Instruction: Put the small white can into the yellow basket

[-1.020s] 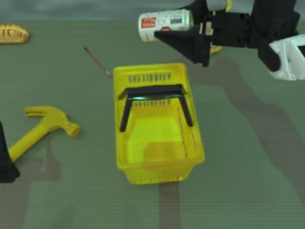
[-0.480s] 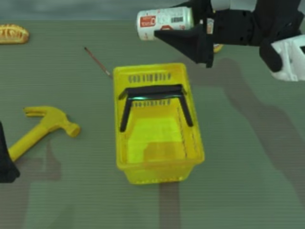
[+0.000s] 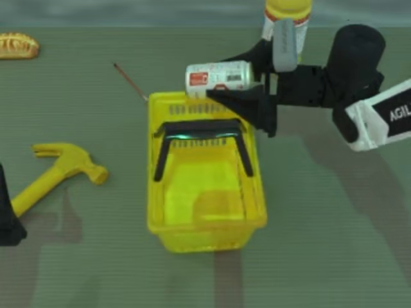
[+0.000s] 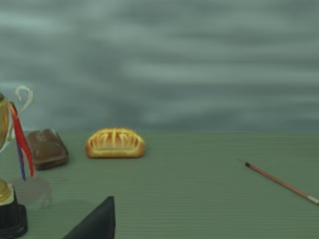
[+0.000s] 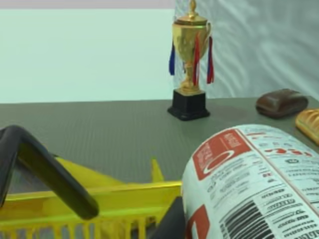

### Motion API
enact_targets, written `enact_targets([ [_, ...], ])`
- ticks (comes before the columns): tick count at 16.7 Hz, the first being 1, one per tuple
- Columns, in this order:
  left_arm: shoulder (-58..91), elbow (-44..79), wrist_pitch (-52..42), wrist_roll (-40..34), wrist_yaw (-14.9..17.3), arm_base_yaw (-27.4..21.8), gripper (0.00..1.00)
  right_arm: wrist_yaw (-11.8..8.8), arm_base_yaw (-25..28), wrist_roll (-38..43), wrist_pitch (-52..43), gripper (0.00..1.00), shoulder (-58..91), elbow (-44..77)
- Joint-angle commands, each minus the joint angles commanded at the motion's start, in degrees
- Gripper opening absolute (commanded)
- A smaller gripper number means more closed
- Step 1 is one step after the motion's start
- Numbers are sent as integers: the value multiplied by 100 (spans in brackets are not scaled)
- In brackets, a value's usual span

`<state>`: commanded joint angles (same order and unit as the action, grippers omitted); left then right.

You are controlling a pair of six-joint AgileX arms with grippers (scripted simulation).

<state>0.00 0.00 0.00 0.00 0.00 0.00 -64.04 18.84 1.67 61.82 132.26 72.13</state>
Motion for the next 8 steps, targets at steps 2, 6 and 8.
enact_targets([
  [2, 0, 0, 0, 0, 0, 0, 100, 8, 6, -6, 156, 0, 138, -57],
  [6, 0, 0, 0, 0, 0, 0, 100, 8, 6, -6, 158, 8, 140, -58],
  [8, 0, 0, 0, 0, 0, 0, 100, 8, 6, -6, 158, 23, 140, -58],
])
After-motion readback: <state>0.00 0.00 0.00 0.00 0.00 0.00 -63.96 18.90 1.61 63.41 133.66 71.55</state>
